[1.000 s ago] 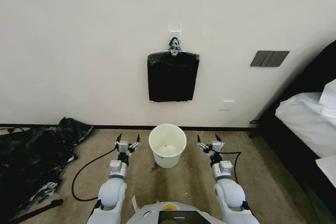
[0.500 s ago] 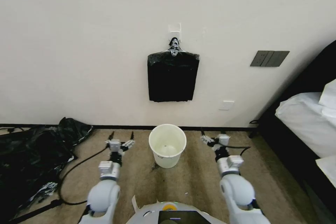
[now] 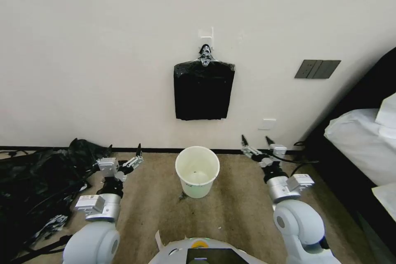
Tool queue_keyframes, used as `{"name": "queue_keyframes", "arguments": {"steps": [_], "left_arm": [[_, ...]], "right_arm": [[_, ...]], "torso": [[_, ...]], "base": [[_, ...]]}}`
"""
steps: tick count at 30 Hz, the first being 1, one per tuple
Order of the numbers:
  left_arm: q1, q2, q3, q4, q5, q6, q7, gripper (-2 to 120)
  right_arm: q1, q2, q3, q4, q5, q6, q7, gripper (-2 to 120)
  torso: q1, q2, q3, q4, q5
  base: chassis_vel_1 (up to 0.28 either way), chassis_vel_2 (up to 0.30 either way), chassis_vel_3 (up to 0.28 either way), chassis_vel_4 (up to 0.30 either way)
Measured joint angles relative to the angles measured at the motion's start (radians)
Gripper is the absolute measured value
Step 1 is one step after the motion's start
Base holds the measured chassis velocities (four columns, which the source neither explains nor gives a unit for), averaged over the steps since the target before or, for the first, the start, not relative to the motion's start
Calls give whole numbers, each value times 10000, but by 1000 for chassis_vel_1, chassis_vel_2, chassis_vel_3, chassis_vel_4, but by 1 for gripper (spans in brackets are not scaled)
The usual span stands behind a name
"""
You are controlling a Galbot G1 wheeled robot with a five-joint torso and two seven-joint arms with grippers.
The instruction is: Place a trash bag onto the trash bin.
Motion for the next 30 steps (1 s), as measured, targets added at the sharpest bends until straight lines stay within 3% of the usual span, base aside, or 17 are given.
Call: {"name": "queue_keyframes", "arguments": {"steps": [1,2,5,6,9,12,19,30], "left_arm": [[0,0,0,0,0,0,0,100],[-63,134,-37,-64,-160,211,0,100],[-273,591,-115,-187,-605,795,6,100],[-364,828,-132,-214,-780,1011,4,100],[-473,1099,-163,-216,-948,1190,-22,100],[-489,1154,-174,-229,-961,1207,-30,100],[-338,1168,-214,-318,-902,1208,-113,100],[-246,1111,-297,-400,-869,1207,-140,100]], "right_arm": [[0,0,0,0,0,0,0,100],[63,-227,-310,-38,322,-280,101,100],[107,-378,-477,-74,522,-438,179,100],[106,-394,-494,-86,540,-459,195,100],[121,-407,-512,-91,607,-479,213,100],[219,-432,-547,-87,881,-487,273,100],[1202,-772,-858,-228,3445,-325,860,100],[1654,-819,-1009,-411,3939,-273,1035,100]], "torso": [[0,0,0,0,0],[0,0,1,23,1],[0,0,1,15,1],[0,0,1,0,2],[0,0,1,1,1],[0,0,1,9,3],[0,0,1,12,3],[0,0,1,6,2]], "base": [[0,0,0,0],[0,0,0,0],[0,0,0,0],[0,0,0,0],[0,0,0,0],[0,0,0,0],[0,0,0,0],[0,0,0,0]]}}
